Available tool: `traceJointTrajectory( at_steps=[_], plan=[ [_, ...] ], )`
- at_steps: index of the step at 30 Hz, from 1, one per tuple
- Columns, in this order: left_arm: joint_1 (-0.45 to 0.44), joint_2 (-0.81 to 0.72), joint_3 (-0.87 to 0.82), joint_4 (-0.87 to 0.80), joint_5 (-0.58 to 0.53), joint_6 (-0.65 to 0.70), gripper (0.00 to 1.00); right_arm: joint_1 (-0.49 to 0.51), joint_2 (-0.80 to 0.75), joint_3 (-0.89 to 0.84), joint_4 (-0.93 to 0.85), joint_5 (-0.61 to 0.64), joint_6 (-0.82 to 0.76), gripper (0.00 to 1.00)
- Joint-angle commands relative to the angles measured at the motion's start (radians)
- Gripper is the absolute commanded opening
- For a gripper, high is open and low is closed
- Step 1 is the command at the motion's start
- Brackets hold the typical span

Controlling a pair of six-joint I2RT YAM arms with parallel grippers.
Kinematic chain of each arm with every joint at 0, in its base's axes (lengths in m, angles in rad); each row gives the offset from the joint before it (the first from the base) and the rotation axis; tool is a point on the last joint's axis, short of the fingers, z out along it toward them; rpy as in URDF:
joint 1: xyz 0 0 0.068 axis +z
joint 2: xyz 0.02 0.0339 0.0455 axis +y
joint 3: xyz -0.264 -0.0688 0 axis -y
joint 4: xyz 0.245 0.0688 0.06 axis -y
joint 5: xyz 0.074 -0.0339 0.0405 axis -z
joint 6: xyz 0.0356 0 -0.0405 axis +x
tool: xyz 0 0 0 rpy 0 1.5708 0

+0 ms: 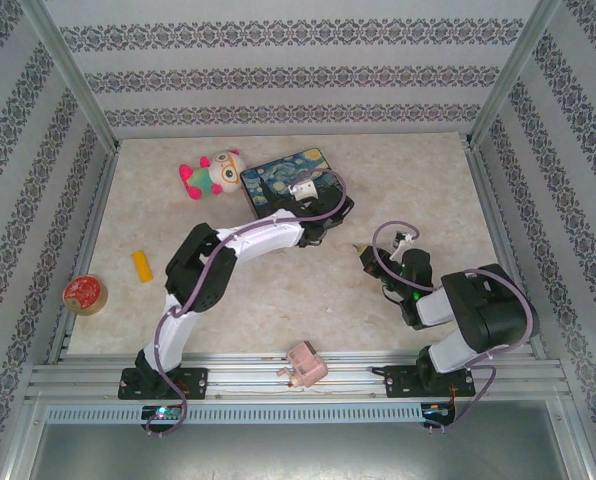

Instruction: Unlock the padlock with the key

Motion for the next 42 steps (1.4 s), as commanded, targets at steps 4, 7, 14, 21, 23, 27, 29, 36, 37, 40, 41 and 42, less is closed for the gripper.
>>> traceJointTrajectory(
  at_steps=[4,7,14,21,23,27,29,36,37,40,41,42],
  plan=[
    [-0.014,0.115,0.146,-0.291,-0.152,-0.119,0.84,-0.038,-0.054,0.025,-0.083,-0.062,-0.034,0.0],
    [-0.014,0.153,0.194,-0.324,-0.168,-0.137,0.83,-0.046,-0.062,0.031,-0.099,-0.069,-0.043,0.0],
    [-0.014,0.241,0.299,-0.376,-0.179,-0.119,0.83,-0.052,-0.048,0.046,-0.099,-0.088,-0.049,0.0],
    [-0.013,0.249,0.294,-0.487,-0.173,-0.12,0.74,-0.054,-0.042,0.047,-0.096,-0.087,-0.046,0.0],
    [-0.014,0.242,0.28,-0.529,-0.167,-0.132,0.7,-0.054,-0.042,0.049,-0.092,-0.087,-0.045,0.0],
    [-0.013,0.199,0.216,-0.504,-0.132,-0.098,0.65,-0.054,-0.045,0.05,-0.09,-0.087,-0.038,0.0],
    [-0.013,0.175,0.166,-0.423,-0.11,-0.049,0.64,-0.054,-0.047,0.052,-0.09,-0.087,-0.038,0.0],
    [0.017,0.161,0.118,-0.264,-0.007,0.116,0.64,-0.054,-0.065,0.043,-0.092,-0.08,-0.034,0.0],
    [0.021,0.161,0.118,-0.262,-0.003,0.123,0.63,-0.054,-0.069,0.04,-0.092,-0.078,-0.032,0.0],
    [0.03,0.163,0.121,-0.254,0.023,0.174,0.61,-0.054,-0.085,0.033,-0.098,-0.071,-0.031,0.0],
    [0.032,0.164,0.123,-0.256,0.03,0.187,0.58,-0.054,-0.088,0.033,-0.101,-0.069,-0.031,0.0],
    [0.033,0.165,0.126,-0.26,0.034,0.195,0.58,-0.054,-0.093,0.033,-0.104,-0.069,-0.032,0.0]
  ],
)
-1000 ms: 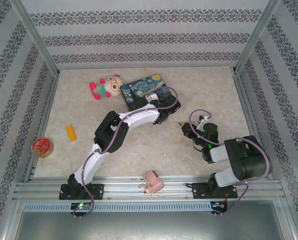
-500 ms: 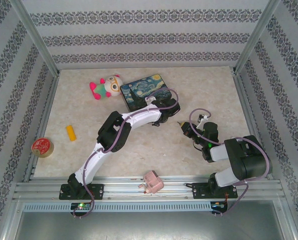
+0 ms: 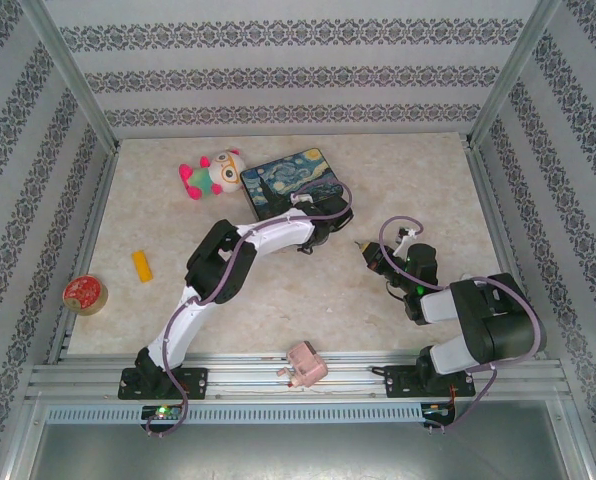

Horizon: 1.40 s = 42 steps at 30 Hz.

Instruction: Unlock the padlock with the key

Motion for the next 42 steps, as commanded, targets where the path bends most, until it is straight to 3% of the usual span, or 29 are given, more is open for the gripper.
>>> traceJointTrajectory(
  at_steps=[1,7,12,19,26,34,42],
  plan=[
    [0.012,-0.001,-0.005,0.023,0.079,0.084,0.58,-0.01,-0.025,0.0,0.001,0.004,-0.007,0.0],
    [0.012,0.008,0.003,-0.002,0.136,0.138,0.57,-0.01,-0.045,0.0,-0.012,0.009,-0.007,0.0],
    [0.013,0.008,0.018,-0.019,0.136,0.205,0.47,-0.01,-0.06,-0.001,-0.025,0.016,-0.009,0.0],
    [0.015,0.011,0.024,-0.02,0.177,0.239,0.45,-0.01,-0.089,-0.009,-0.041,0.024,-0.009,0.0],
    [0.015,0.011,0.016,0.011,0.249,0.252,0.3,-0.01,-0.143,-0.021,-0.089,0.042,-0.023,0.0],
    [0.015,-0.034,-0.029,0.072,0.374,0.218,0.22,-0.008,-0.207,-0.029,-0.167,0.039,-0.051,0.0],
    [0.015,-0.147,-0.155,0.255,0.585,0.04,0.16,0.012,-0.207,-0.064,-0.131,0.033,-0.067,0.0]
  ],
)
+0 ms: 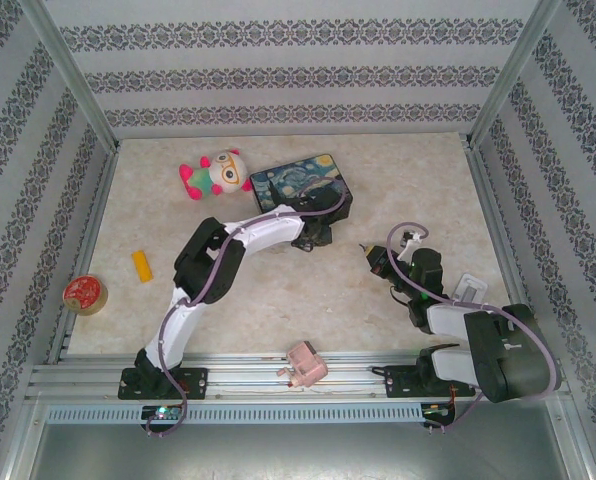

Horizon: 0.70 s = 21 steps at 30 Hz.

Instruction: Unlock the padlock with the key

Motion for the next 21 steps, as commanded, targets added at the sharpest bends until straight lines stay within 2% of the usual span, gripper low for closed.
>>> traceJointTrajectory(
  at_steps=[1,11,21],
  plan=[
    [-0.011,-0.06,-0.057,0.115,0.181,-0.112,0.16,0.018,-0.01,-0.016,0.026,0.006,-0.036,0.0],
    [-0.01,-0.122,-0.182,0.289,0.256,-0.345,0.18,0.132,0.033,-0.026,0.088,0.093,-0.057,0.0],
    [-0.007,-0.072,-0.162,0.409,0.31,-0.47,0.18,0.179,0.135,-0.019,0.208,0.13,-0.056,0.0]
  ],
)
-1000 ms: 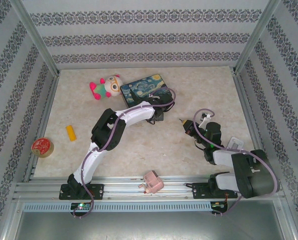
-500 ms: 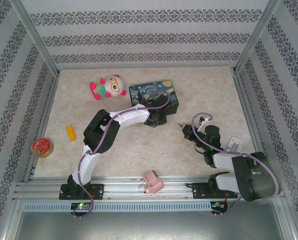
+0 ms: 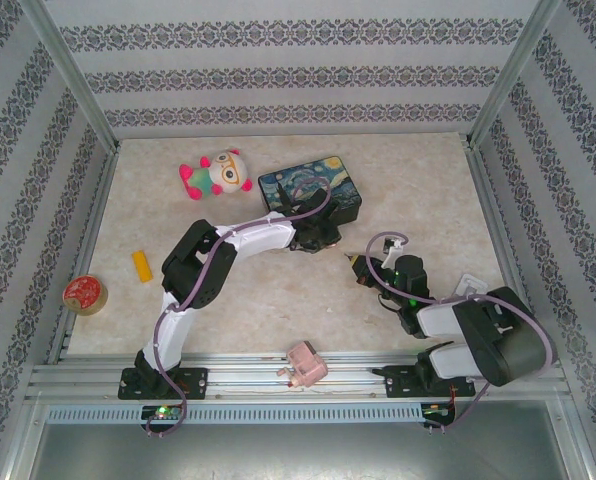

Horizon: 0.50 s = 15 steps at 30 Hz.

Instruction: Unlock the padlock with the key

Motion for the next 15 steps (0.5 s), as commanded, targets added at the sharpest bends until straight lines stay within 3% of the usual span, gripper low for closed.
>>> traceJointTrajectory(
  at_steps=[1,15],
  plan=[
    [-0.004,0.024,0.003,0.139,0.116,-0.143,0.17,0.009,0.04,0.005,0.098,0.031,-0.02,0.0],
    [-0.004,0.028,-0.051,0.205,0.138,-0.317,0.18,0.028,0.161,0.007,0.289,0.144,0.012,0.0]
  ],
)
